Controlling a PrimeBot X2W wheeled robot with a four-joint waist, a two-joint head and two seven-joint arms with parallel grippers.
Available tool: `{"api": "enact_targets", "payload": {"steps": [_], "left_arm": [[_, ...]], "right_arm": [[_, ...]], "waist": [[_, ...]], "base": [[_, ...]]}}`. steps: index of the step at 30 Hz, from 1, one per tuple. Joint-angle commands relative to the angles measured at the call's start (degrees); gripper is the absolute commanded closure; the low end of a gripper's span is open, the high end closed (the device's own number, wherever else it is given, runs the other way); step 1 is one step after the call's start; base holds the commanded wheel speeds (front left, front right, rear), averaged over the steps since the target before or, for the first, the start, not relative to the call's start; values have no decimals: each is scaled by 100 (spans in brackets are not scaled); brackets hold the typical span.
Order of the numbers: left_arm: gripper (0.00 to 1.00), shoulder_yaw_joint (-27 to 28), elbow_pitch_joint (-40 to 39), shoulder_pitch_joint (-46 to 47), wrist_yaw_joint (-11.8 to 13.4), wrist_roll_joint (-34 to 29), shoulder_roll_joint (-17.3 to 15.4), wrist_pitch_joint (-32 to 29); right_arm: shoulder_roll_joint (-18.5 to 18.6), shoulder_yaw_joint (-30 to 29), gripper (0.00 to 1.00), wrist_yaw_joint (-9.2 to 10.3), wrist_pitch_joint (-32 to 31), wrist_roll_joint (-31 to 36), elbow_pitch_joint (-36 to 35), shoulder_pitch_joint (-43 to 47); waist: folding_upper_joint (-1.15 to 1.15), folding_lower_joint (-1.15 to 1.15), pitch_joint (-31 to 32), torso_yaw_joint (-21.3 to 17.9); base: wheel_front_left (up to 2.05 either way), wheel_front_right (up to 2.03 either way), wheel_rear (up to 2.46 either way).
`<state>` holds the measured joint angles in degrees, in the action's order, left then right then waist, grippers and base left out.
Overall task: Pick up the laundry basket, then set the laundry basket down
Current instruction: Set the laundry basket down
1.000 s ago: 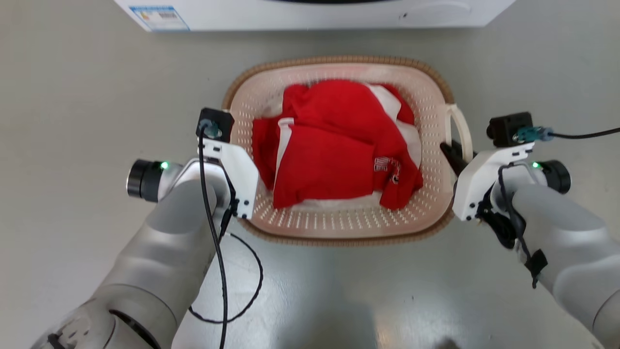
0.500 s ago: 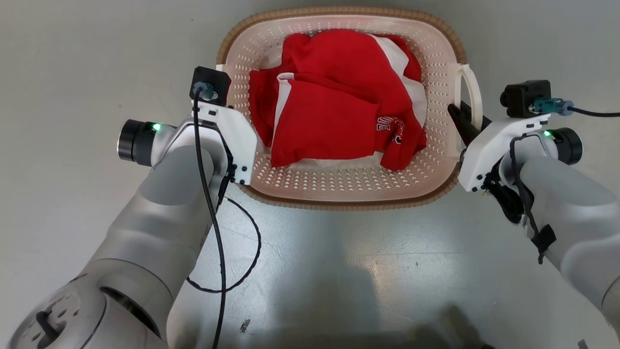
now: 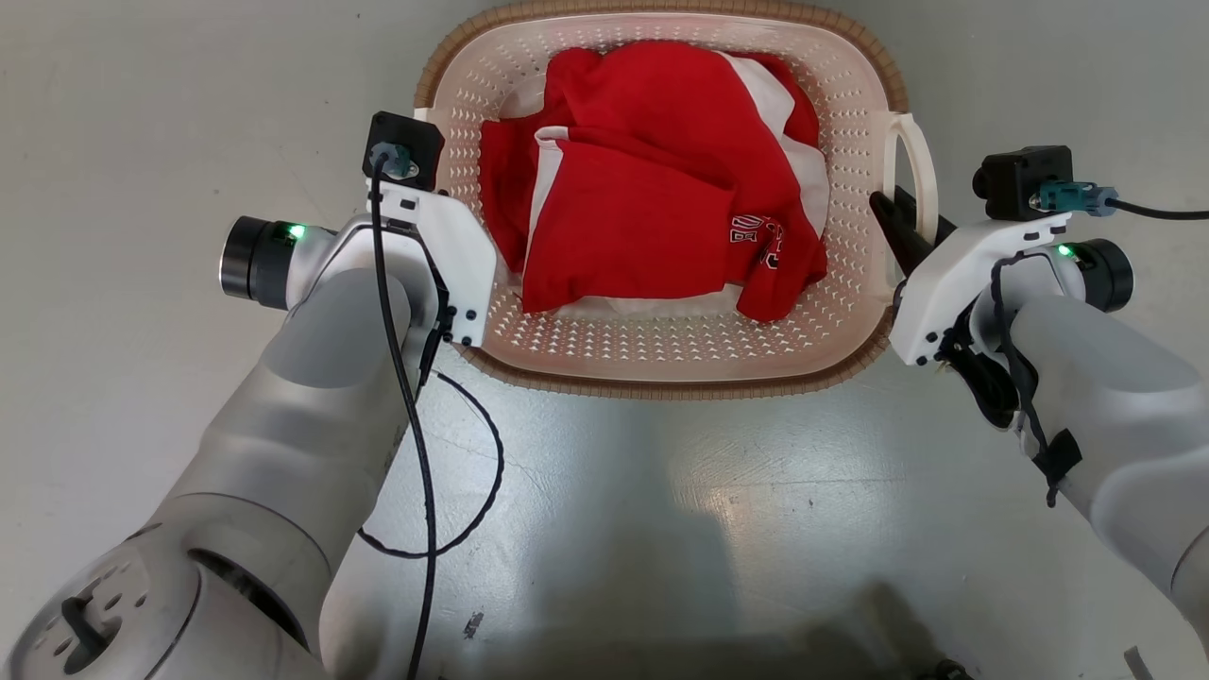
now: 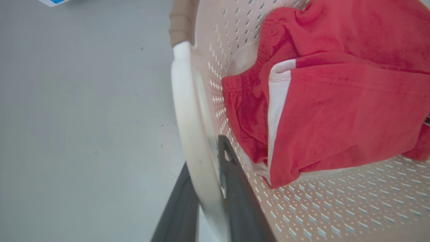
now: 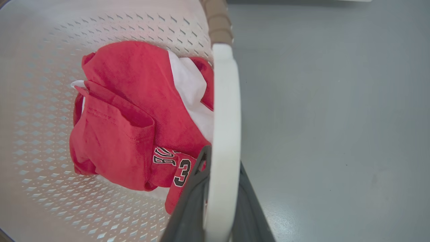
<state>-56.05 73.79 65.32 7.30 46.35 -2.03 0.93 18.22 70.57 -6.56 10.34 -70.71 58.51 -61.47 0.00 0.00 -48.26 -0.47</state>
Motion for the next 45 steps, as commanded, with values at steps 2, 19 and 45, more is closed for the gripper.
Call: {"api": "enact_targets", "payload": {"steps": [2,19,45], "left_arm": [[100,0,12,122,96,-37,-202,-46],[0,-3,16,130,264,50,-217,-85],[0,304,16,-820,80,532,-264,673]], "right_arm": [[-8,89,100,-92,143,-47,-50,169],[-93,193,0,-92,224,-200,244,125],[-194,95,0,-92,463,-237,542,600]], "waist": [[0,0,-5,-4],[0,0,-8,-30],[0,0,1508,-158]], "base": [[0,0,0],[0,0,0],[0,0,0]]}}
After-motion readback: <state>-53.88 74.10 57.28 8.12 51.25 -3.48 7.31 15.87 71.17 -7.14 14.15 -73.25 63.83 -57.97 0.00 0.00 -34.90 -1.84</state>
